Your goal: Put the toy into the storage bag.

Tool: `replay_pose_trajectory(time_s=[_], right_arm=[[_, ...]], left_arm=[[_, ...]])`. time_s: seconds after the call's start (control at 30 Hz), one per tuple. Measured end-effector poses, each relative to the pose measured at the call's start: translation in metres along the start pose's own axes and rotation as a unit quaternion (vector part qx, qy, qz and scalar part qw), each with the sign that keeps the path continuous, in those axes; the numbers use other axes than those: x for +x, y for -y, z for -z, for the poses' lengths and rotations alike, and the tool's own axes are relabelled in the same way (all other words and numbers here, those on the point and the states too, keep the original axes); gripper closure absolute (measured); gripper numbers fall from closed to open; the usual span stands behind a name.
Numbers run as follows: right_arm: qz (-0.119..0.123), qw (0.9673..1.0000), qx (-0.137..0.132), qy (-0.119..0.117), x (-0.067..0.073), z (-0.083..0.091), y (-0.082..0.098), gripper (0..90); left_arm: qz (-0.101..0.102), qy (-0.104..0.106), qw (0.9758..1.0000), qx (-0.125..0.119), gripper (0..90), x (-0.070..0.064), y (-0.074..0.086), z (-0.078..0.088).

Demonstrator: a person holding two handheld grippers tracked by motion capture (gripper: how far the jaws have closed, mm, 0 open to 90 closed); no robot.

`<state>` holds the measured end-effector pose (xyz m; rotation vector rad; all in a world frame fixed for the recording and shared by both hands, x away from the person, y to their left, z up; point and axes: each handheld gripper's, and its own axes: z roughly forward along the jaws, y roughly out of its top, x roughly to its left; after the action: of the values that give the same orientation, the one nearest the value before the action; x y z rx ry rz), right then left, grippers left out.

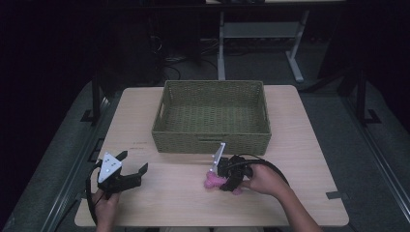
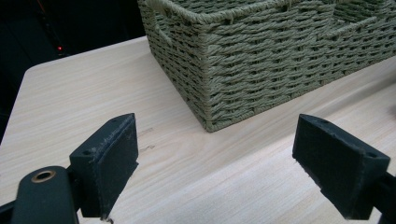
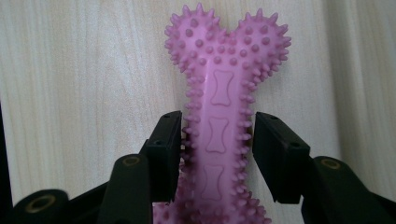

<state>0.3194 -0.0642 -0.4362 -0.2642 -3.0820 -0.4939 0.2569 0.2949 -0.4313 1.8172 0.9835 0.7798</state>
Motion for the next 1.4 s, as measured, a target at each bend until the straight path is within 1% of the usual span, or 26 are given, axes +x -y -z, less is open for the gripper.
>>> replay_pose_trajectory(time_s=[0.2, 0.3, 0.43, 0.5, 0.6, 0.77, 0.8, 0.83, 0.93, 1.03, 1.13, 1.23, 1.4], right_arm=[[0.006, 1.0, 0.003, 0.002, 0.002, -0.001, -0.001, 55.2], [0.003, 1.0, 0.003, -0.001, 0.001, -0.001, -0.001, 56.6], [0.005, 1.0, 0.001, -0.003, 0.0, 0.0, 0.0, 57.6], [0.004, 1.0, 0.001, -0.003, 0.0, 0.001, 0.001, 57.8], [0.0, 0.9999, -0.005, -0.009, -0.002, 0.005, 0.003, 57.8], [0.0, 0.9998, -0.014, -0.012, -0.005, 0.011, 0.004, 57.9], [0.0, 0.9998, -0.015, -0.014, -0.005, 0.014, 0.004, 57.9], [0.002, 0.9997, -0.021, -0.014, -0.006, 0.02, 0.004, 57.9], [0.002, 0.9993, -0.033, -0.02, -0.008, 0.027, 0.004, 57.9], [0.003, 0.9991, -0.038, -0.02, -0.01, 0.034, 0.004, 57.9], [0.003, 0.9984, -0.05, -0.026, -0.012, 0.041, 0.005, 57.9], [0.003, 0.9982, -0.054, -0.026, -0.014, 0.049, 0.004, 57.9], [0.012, 0.9976, -0.061, -0.03, -0.019, 0.063, 0.0, 57.9]], left_arm=[[-0.001, 0.0, 1.0, 0.0, 13.9, 0.0, 0.0, 0.001], [0.001, 0.0, 1.0, -0.001, 13.9, 0.0, 0.0, 0.0], [0.0, 0.0, 1.0, -0.001, 13.8, 0.0, 0.0, 0.0], [-0.003, 0.0, 1.0, -0.001, 13.8, 0.0, 0.0, 0.001], [0.0, 0.0, 1.0, -0.001, 13.9, 0.0, 0.0, 0.001], [0.0, 0.0, 1.0, -0.001, 13.8, 0.0, 0.0, 0.001], [-0.002, 0.0, 1.0, -0.002, 13.8, 0.0, 0.0, 0.001], [-0.003, 0.0, 1.0, -0.001, 13.8, 0.0, 0.0, 0.001], [0.0, 0.0, 1.0, -0.002, 13.9, 0.0, 0.0, 0.001], [0.0, -0.001, 1.0, -0.002, 13.8, 0.0, 0.0, 0.001], [-0.004, -0.001, 1.0, -0.002, 13.9, 0.0, 0.0, 0.001], [-0.002, -0.002, 1.0, -0.001, 13.9, 0.0, 0.0, 0.001], [-0.004, -0.001, 1.0, -0.001, 13.9, -0.001, 0.0, 0.001]])
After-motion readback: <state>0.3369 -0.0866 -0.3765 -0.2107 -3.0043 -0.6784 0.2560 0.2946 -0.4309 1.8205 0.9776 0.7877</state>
